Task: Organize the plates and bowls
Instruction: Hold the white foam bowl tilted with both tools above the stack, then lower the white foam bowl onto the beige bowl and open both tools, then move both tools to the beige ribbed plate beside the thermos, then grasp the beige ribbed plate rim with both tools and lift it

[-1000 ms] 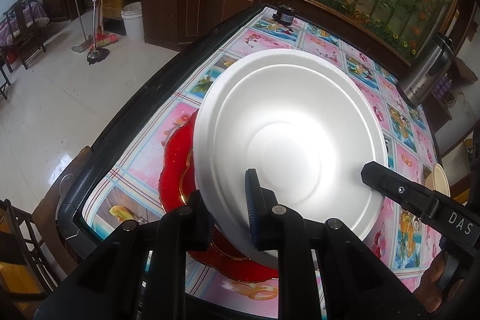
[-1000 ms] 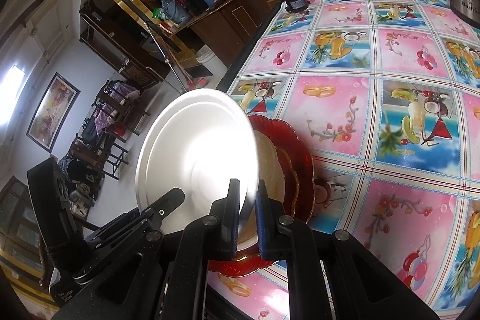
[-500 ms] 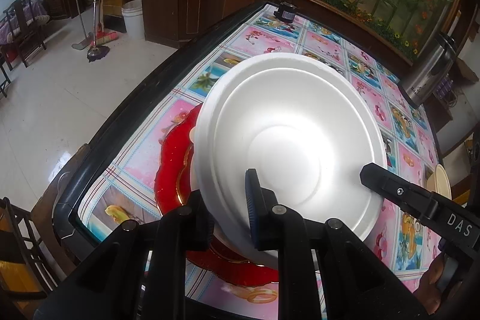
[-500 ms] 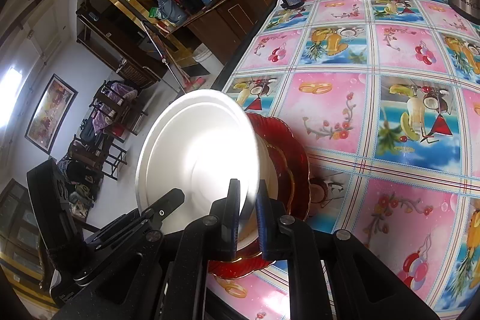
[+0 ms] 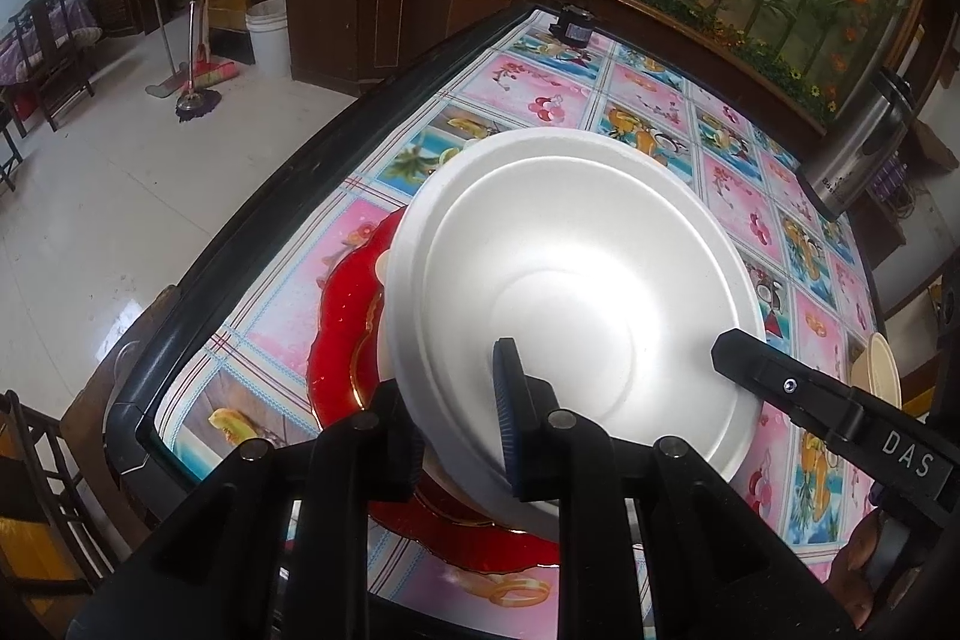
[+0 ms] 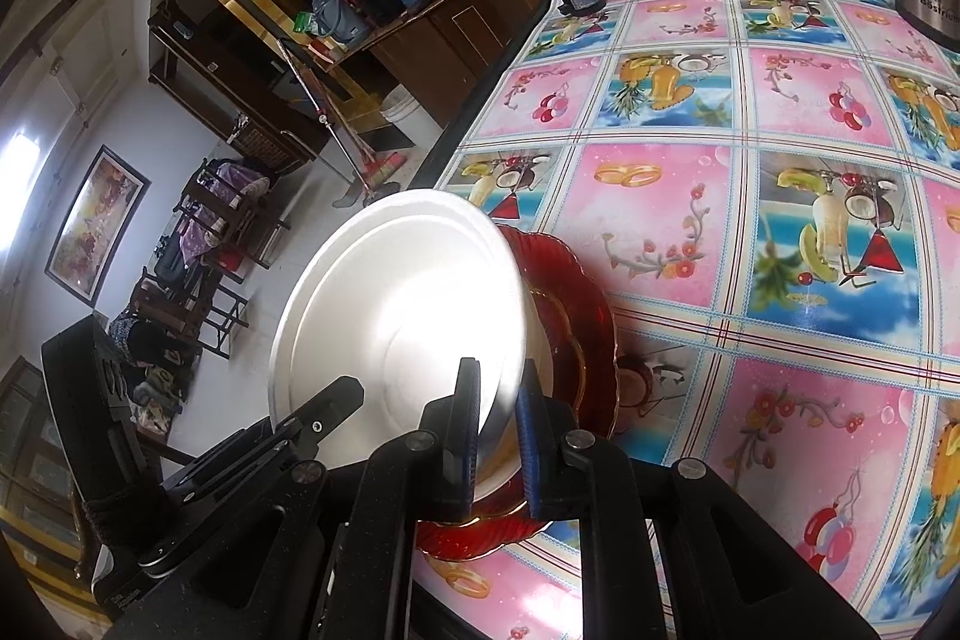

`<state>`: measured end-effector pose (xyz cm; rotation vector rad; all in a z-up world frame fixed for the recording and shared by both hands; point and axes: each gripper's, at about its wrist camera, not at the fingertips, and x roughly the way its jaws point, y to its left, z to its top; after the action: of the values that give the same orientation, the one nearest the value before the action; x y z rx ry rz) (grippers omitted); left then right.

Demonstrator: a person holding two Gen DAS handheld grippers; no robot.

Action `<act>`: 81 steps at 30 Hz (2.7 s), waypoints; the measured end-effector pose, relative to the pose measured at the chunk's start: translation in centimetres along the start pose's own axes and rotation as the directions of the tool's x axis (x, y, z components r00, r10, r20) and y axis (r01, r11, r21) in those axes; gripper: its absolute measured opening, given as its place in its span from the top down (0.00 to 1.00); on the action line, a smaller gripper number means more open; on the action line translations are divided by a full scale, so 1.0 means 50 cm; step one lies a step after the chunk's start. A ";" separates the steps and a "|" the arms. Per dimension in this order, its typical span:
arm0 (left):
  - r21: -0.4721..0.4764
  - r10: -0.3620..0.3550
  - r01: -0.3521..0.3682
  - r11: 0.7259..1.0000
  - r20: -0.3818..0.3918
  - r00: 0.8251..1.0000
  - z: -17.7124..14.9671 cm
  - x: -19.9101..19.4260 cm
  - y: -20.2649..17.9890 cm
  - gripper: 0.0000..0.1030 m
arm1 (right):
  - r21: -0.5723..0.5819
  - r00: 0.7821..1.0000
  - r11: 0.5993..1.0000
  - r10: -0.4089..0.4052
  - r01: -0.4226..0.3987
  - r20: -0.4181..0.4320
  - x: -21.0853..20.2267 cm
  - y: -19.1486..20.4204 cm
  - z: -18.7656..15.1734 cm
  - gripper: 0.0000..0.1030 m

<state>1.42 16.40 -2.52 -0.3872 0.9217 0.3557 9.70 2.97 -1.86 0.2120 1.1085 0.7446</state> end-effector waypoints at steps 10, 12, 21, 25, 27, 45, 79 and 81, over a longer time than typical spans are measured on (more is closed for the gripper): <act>0.000 -0.020 0.020 1.000 0.005 1.000 0.000 -0.010 -0.008 0.62 | -0.007 1.000 1.000 0.000 0.000 -0.002 0.003 0.005 0.002 0.85; -0.008 -0.030 0.030 1.000 0.022 0.999 0.002 -0.020 -0.006 0.53 | -0.004 1.000 1.000 0.001 -0.001 0.000 0.002 0.005 0.003 0.83; -0.023 -0.015 0.017 1.000 0.106 0.994 0.004 -0.065 0.004 0.34 | 0.010 0.998 1.000 0.029 -0.030 0.048 -0.028 0.009 0.011 0.63; -0.005 -0.001 0.002 1.000 0.145 0.989 0.003 -0.084 -0.006 0.28 | 0.017 0.997 0.999 0.043 -0.044 0.066 -0.041 0.010 0.011 0.55; 0.005 0.006 -0.007 1.000 0.159 0.987 0.001 -0.091 -0.011 0.28 | 0.018 0.996 0.999 0.049 -0.050 0.071 -0.048 0.012 0.008 0.50; 0.055 -0.008 -0.006 0.998 0.260 0.966 -0.012 -0.160 -0.065 0.23 | 0.073 0.997 0.995 0.062 -0.065 0.034 -0.081 -0.026 -0.013 0.16; 0.384 -0.336 0.383 0.840 -0.187 0.923 -0.138 0.097 -0.737 0.20 | 0.694 0.905 0.718 -0.331 0.058 0.267 -0.497 -0.702 -0.166 0.26; 0.393 -0.326 0.374 0.840 -0.185 0.927 -0.139 0.111 -0.757 0.20 | 0.699 0.905 0.713 -0.330 0.053 0.268 -0.487 -0.717 -0.151 0.31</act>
<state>16.86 -19.20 -4.45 -0.1678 0.9854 -0.2103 13.08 -40.74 -5.63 0.8224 0.9676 0.0526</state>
